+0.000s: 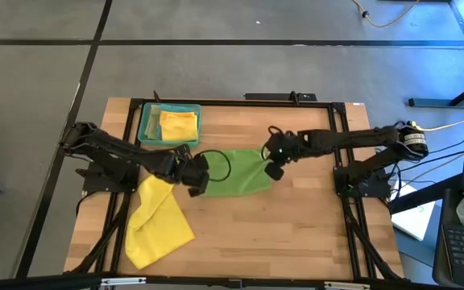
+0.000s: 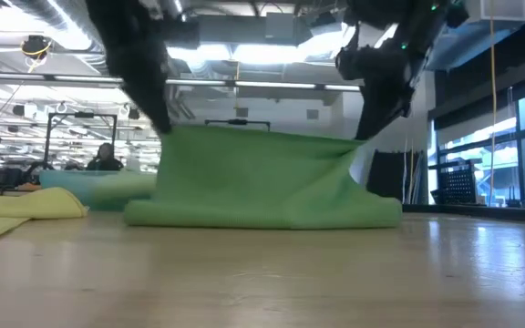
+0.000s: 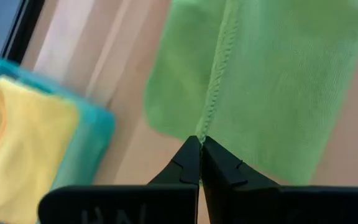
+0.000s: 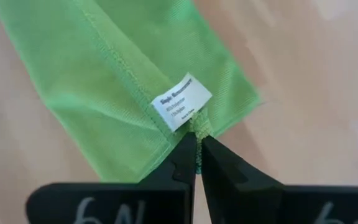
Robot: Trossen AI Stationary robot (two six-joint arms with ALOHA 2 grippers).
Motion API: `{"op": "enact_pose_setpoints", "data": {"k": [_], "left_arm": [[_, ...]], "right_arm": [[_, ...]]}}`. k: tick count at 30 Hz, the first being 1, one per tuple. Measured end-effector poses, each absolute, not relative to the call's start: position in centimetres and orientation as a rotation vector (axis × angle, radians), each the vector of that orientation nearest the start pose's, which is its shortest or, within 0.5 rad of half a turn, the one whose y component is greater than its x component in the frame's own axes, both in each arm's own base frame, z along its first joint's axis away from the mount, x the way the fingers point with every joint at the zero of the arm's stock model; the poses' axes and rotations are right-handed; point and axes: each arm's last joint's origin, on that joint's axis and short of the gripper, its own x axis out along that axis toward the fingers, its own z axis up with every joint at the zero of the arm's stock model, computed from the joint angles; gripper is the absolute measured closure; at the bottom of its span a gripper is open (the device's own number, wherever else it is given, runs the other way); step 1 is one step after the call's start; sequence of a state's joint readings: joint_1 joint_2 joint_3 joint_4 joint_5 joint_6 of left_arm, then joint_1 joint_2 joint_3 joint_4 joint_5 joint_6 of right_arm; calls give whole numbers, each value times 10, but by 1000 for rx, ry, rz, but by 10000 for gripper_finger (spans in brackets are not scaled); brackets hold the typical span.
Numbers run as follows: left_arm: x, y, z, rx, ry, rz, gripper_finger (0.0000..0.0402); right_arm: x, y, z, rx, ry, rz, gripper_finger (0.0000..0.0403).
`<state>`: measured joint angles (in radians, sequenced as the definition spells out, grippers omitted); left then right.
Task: Fold microfiber towels
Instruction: Fold the green microfiber cloth
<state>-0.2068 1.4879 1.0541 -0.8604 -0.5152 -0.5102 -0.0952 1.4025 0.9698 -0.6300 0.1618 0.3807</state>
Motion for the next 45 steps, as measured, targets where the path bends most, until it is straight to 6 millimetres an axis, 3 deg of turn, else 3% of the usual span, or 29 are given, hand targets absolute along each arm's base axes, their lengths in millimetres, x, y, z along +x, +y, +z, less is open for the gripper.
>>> {"op": "enact_pose_setpoints", "data": {"k": [6, 12, 23, 36, 45], "left_arm": [[265, -22, 206, -54, 1127, 591, 401], [266, -13, 200, -95, 1106, 607, 401], [269, 11, 201, -120, 1068, 695, 401], [269, 39, 202, -111, 1065, 737, 401], [278, 41, 183, -139, 1128, 708, 393]], "right_arm": [[267, -58, 232, 294, 985, -481, 379], [267, -75, 226, 321, 992, -494, 379], [264, -76, 195, 354, 1058, -485, 379], [264, -81, 196, 355, 1023, -605, 379], [262, -83, 195, 345, 1036, -613, 379]]}}
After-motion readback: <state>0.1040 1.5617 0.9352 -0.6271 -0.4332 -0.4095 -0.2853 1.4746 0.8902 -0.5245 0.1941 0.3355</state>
